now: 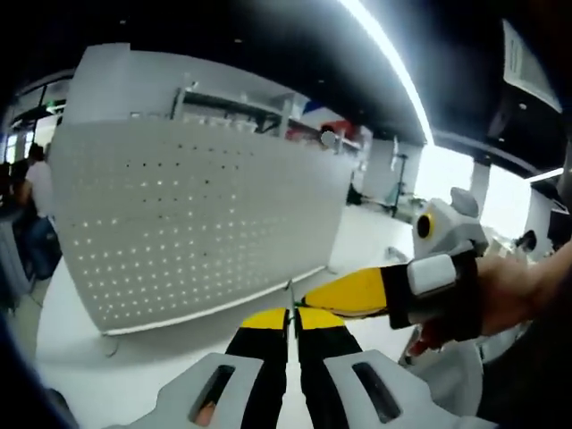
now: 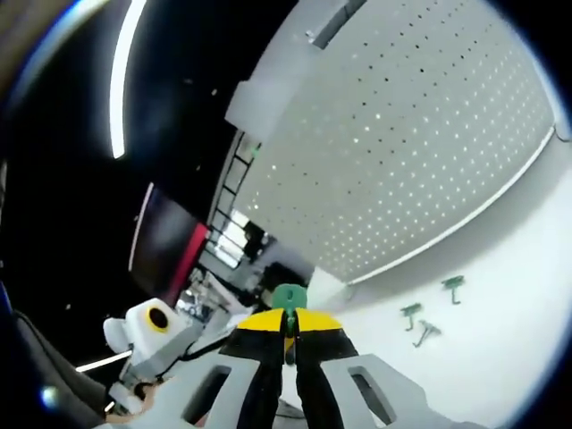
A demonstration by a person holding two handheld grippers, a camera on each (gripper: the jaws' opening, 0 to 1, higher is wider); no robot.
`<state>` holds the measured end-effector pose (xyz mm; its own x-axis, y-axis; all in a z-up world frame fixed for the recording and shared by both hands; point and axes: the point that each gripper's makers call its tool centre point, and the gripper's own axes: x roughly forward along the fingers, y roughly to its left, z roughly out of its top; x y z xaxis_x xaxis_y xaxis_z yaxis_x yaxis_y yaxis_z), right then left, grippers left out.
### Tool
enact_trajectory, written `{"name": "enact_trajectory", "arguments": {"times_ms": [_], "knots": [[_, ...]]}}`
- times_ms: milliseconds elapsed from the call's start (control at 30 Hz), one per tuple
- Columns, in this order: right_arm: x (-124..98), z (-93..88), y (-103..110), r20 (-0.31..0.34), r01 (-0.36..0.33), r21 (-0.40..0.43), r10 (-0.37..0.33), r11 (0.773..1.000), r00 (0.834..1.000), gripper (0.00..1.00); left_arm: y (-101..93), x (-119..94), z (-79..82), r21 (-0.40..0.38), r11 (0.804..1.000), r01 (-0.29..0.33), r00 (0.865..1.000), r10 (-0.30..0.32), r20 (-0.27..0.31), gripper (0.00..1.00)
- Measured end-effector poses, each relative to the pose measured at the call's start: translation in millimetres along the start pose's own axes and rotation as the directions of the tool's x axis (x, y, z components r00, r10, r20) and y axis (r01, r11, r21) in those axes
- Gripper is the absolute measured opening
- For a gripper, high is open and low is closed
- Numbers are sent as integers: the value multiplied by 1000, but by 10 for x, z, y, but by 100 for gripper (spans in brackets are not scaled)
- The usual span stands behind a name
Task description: Insert the hook assembly into the mounting plate slot until the hook locks in place.
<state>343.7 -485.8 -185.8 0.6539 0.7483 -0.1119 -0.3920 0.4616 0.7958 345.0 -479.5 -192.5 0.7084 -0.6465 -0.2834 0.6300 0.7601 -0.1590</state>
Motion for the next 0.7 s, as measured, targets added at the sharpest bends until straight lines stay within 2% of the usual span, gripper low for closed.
{"name": "enact_trajectory", "arguments": {"times_ms": [100,300,467,533,600,633,700], "knots": [[-3,1,7,2,-5,15,5,1000,1000,1,-7,-10,10,35,999,-12,1000,12,2,2],[-14,-17,-6,8,1,13,-1,1000,1000,0,-2,-12,-10,56,998,-20,1000,20,1,2],[-20,-29,8,3,1,-30,-1,1000,1000,0,2,-27,-22,65,998,-23,1000,22,8,3],[-13,-32,26,0,4,-60,-4,998,1000,0,4,-27,-30,95,995,-33,999,32,10,3],[-9,-59,42,-17,5,-99,-7,995,1000,0,19,-24,-66,159,987,-37,999,39,-13,4],[-3,-54,36,-15,11,-150,-14,989,1000,0,13,-24,-71,171,984,-40,999,43,-14,4],[2,-65,64,-18,7,-149,-10,989,1000,0,19,-27,-73,174,984,-39,999,42,-13,4]]}}
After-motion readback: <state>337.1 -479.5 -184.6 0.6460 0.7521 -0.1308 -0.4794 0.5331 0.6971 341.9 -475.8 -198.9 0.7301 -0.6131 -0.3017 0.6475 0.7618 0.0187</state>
